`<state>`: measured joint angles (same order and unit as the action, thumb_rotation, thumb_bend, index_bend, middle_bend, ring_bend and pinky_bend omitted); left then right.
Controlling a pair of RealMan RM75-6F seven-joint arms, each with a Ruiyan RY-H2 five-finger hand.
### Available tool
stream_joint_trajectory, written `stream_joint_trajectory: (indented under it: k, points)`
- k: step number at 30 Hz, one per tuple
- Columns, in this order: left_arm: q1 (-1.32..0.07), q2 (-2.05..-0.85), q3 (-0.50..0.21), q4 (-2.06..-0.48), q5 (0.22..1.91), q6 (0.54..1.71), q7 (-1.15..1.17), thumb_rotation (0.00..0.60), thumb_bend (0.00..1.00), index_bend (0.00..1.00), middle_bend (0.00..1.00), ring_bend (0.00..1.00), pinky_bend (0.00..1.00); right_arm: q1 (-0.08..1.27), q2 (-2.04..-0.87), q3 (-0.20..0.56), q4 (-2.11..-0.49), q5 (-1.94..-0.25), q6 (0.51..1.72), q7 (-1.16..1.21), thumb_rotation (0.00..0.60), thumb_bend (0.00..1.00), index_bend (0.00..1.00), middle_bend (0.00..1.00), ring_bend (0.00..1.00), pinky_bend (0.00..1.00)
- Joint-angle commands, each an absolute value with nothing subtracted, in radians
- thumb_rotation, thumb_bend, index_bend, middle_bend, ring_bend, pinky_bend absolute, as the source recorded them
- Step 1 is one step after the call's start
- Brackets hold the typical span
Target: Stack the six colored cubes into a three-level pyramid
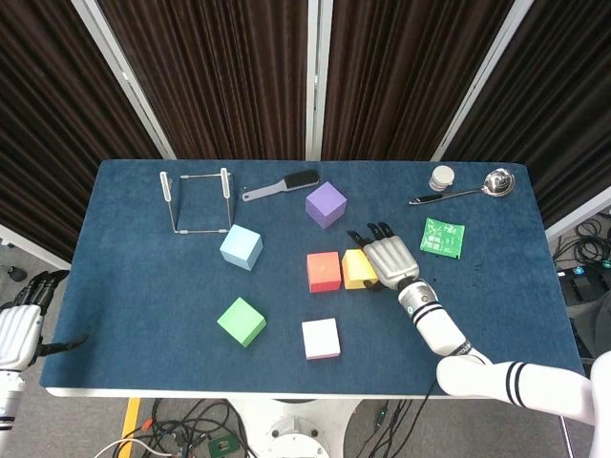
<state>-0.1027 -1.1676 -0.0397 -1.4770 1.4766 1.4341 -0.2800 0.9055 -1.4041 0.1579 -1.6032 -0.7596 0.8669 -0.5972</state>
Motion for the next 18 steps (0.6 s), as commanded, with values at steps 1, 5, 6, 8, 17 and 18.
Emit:
stream_joint_trajectory:
  k: [1, 5, 6, 8, 17, 18]
  points:
    - [-0.101, -1.168, -0.039, -1.473, 1.476, 1.435, -0.285, 0.6, 0.0, 0.11, 0.11, 0.02, 0.15, 0.911, -1.409, 0.154, -1.603, -0.754, 0.875, -0.602, 0.6, 0.23, 0.0, 0.45, 0.0, 0.0]
    - [-0.099, -1.174, -0.04, -1.456, 1.474, 1.44, -0.269, 0.6, 0.0, 0.11, 0.1, 0.02, 0.15, 0.92, -1.42, 0.151, -1.601, -0.739, 0.892, -0.612, 0.6, 0.23, 0.0, 0.45, 0.0, 0.0]
    - [-0.098, -1.178, -0.041, -1.452, 1.474, 1.442, -0.26, 0.6, 0.0, 0.11, 0.11, 0.02, 0.15, 0.922, -1.422, 0.15, -1.6, -0.735, 0.896, -0.616, 0.6, 0.23, 0.0, 0.45, 0.0, 0.0]
    - [-0.097, -1.182, -0.041, -1.452, 1.473, 1.443, -0.262, 0.6, 0.0, 0.11, 0.11, 0.02, 0.15, 0.929, -1.428, 0.148, -1.6, -0.724, 0.901, -0.626, 0.6, 0.23, 0.0, 0.45, 0.0, 0.0]
    - [-0.094, -1.18, -0.035, -1.442, 1.48, 1.439, -0.306, 0.6, 0.0, 0.11, 0.11, 0.02, 0.15, 0.955, -1.438, 0.138, -1.604, -0.683, 0.911, -0.656, 0.6, 0.23, 0.0, 0.45, 0.0, 0.0]
    - [-0.094, -1.18, -0.034, -1.442, 1.481, 1.438, -0.307, 0.6, 0.0, 0.11, 0.1, 0.02, 0.15, 0.956, -1.439, 0.137, -1.604, -0.679, 0.911, -0.657, 0.6, 0.23, 0.0, 0.45, 0.0, 0.0]
